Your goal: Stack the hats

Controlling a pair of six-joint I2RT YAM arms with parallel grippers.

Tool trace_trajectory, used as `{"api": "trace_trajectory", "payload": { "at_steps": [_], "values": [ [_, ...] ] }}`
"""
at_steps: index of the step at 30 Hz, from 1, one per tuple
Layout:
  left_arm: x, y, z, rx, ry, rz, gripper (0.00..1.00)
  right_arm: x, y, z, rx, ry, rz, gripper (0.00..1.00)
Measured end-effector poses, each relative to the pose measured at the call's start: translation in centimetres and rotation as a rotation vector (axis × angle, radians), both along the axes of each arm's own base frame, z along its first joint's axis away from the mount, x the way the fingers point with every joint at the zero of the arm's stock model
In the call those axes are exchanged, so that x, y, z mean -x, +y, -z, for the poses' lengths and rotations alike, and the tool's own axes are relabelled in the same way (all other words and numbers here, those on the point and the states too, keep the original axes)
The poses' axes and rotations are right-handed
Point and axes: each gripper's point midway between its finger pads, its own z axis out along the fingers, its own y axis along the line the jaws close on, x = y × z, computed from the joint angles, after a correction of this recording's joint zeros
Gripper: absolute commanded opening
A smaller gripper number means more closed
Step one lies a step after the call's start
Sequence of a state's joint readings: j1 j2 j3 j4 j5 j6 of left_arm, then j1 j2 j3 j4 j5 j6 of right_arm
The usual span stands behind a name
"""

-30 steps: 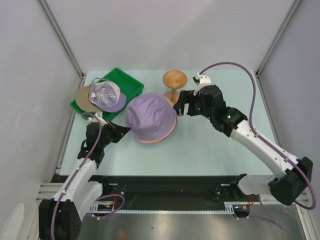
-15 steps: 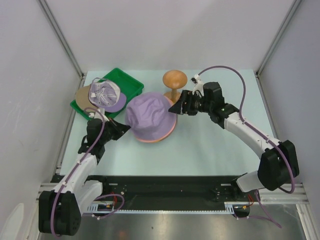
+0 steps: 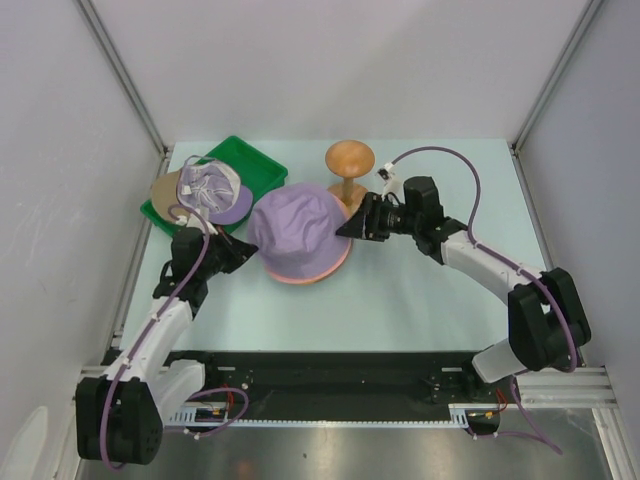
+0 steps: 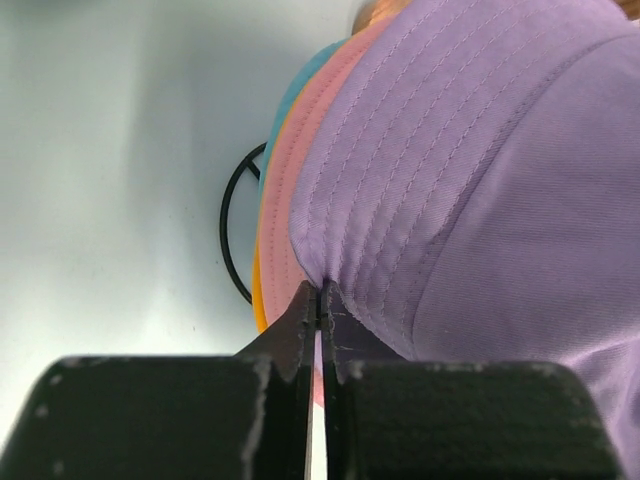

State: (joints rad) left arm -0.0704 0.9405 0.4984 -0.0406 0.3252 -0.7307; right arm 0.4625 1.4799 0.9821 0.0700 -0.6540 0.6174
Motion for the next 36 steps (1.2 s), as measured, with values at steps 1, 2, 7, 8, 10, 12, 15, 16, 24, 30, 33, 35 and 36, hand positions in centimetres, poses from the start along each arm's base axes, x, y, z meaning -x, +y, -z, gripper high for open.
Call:
{"api": "trace_trajectory", "payload": {
  "at_steps": [1, 2, 7, 8, 10, 12, 15, 16, 24, 30, 33, 35, 36],
  "values": [
    [0.0, 0.0, 0.1, 0.000, 0.004, 0.000, 0.00, -0.1, 0.1, 0.1, -0.007, 0.000, -0.003, 0.46],
    [0.0, 0.0, 0.3, -0.001, 0.009, 0.000, 0.00, -0.1, 0.2, 0.2, -0.009, 0.004, -0.006, 0.41],
    [-0.2, 0.0, 0.6, -0.002, 0.019, 0.000, 0.00, -0.4, 0.4, 1.8, 0.004, 0.035, -0.015, 0.00],
    [-0.2, 0.0, 0.7, -0.002, 0.019, 0.000, 0.00, -0.4, 0.5, 2.1, 0.006, 0.042, -0.018, 0.00],
    [-0.4, 0.0, 0.9, -0.003, 0.025, 0.001, 0.00, -0.4, 0.5, 2.6, 0.019, 0.053, -0.019, 0.00],
    [-0.5, 0.0, 1.3, -0.007, 0.033, 0.002, 0.00, -0.3, 0.5, 3.0, 0.034, 0.057, -0.016, 0.00],
    [-0.8, 0.0, 1.7, -0.010, 0.042, 0.002, 0.00, -0.5, 0.3, 3.5, 0.061, 0.064, 0.006, 0.00],
    [-0.9, 0.0, 1.9, -0.011, 0.043, 0.003, 0.00, -0.5, 0.2, 3.7, 0.069, 0.067, 0.014, 0.00],
    [-2.8, -0.1, 2.5, -0.059, 0.057, 0.036, 0.00, -0.2, 0.3, 4.5, 0.150, 0.048, 0.019, 0.07],
    [-5.7, 0.1, 1.4, -0.137, 0.037, 0.081, 0.03, 0.9, -0.7, 4.2, 0.226, 0.036, 0.005, 0.49],
    [-7.1, 0.0, 0.7, -0.177, 0.016, 0.114, 0.13, 0.9, -2.6, 3.4, 0.261, 0.041, 0.040, 0.56],
    [-7.7, -0.1, 0.4, -0.195, 0.002, 0.140, 0.27, 0.0, -3.7, 1.8, 0.252, 0.015, 0.075, 0.57],
    [-8.1, -0.2, 0.3, -0.204, -0.004, 0.152, 0.30, -0.6, -4.1, 1.0, 0.243, -0.001, 0.092, 0.57]
  ]
}}
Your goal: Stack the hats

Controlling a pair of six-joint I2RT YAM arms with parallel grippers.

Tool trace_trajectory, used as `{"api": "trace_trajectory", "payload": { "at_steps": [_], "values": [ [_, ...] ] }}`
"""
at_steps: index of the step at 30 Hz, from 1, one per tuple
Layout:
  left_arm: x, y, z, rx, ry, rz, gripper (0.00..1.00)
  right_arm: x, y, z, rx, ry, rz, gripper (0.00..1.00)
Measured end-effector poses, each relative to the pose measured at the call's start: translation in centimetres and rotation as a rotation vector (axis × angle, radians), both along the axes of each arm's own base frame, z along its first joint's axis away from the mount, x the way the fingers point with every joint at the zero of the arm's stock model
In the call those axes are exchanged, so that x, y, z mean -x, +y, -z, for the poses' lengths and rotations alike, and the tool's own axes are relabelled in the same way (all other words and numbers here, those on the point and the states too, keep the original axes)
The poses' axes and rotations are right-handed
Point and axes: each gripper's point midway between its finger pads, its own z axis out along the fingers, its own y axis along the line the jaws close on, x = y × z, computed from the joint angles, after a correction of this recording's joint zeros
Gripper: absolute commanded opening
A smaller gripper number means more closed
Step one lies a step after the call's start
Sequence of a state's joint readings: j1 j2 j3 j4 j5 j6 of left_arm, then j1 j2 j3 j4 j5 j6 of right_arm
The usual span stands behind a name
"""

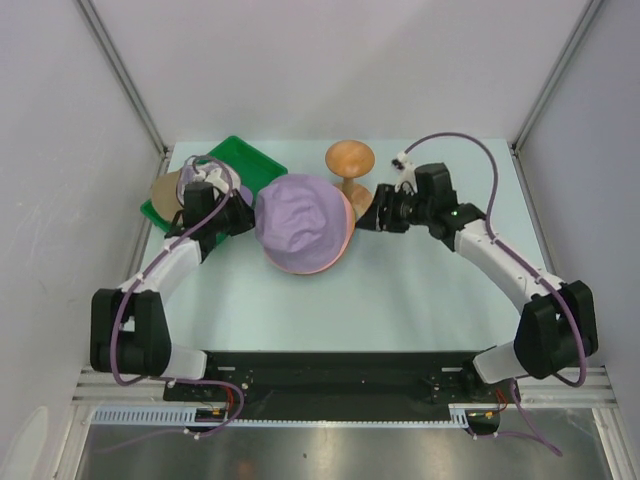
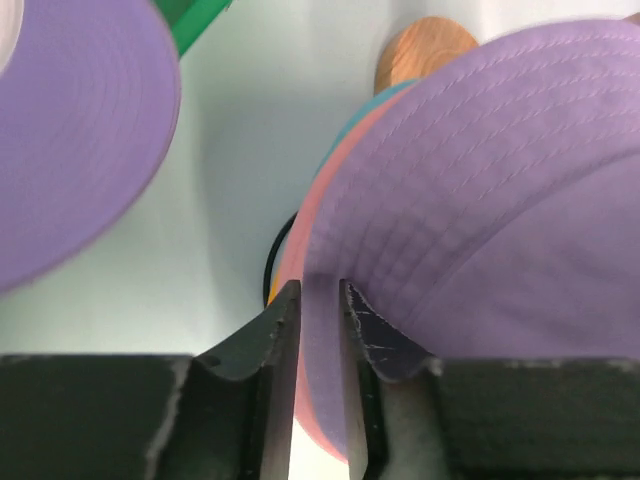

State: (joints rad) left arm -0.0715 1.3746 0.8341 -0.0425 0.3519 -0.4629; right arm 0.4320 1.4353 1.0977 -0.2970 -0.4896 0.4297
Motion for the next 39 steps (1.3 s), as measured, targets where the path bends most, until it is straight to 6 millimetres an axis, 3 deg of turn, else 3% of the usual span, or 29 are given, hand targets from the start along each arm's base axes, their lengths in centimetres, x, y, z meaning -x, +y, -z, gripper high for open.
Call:
{"api": "trace_trajectory", "payload": {
  "at_steps": [1, 4, 8, 17, 20, 32, 36, 39],
  "values": [
    [-0.5, -0.1, -0.1, -0.007, -0.002, 0.012, 0.39, -1.0, -0.5, -1.2, -0.017, -0.026, 0.019, 0.57],
    [-1.6, -0.2, -0.5, -0.021, -0.012, 0.031, 0.52, -3.5, -1.2, -4.4, -0.067, -0.100, 0.049, 0.59],
    [-2.1, 0.1, -0.9, -0.042, -0.014, 0.021, 0.63, -6.5, 0.1, -6.4, -0.128, -0.158, 0.030, 0.61],
    [-2.2, 1.2, -0.6, -0.079, 0.014, -0.031, 0.74, -10.8, 3.3, -2.6, -0.192, -0.093, -0.011, 0.61],
    [-2.1, 1.3, -0.6, -0.082, 0.016, -0.042, 0.75, -11.2, 4.0, -2.0, -0.211, -0.080, -0.029, 0.59],
    [-2.1, 1.3, -0.6, -0.070, 0.025, -0.052, 0.77, -11.0, 5.1, -3.1, -0.262, -0.101, -0.069, 0.58],
    [-2.0, 1.3, -0.5, -0.065, 0.030, -0.055, 0.77, -10.7, 5.6, -3.5, -0.279, -0.108, -0.092, 0.55],
    [-1.9, 1.3, -0.3, -0.062, 0.032, -0.057, 0.77, -10.2, 6.3, -3.8, -0.290, -0.116, -0.117, 0.47]
  ]
}}
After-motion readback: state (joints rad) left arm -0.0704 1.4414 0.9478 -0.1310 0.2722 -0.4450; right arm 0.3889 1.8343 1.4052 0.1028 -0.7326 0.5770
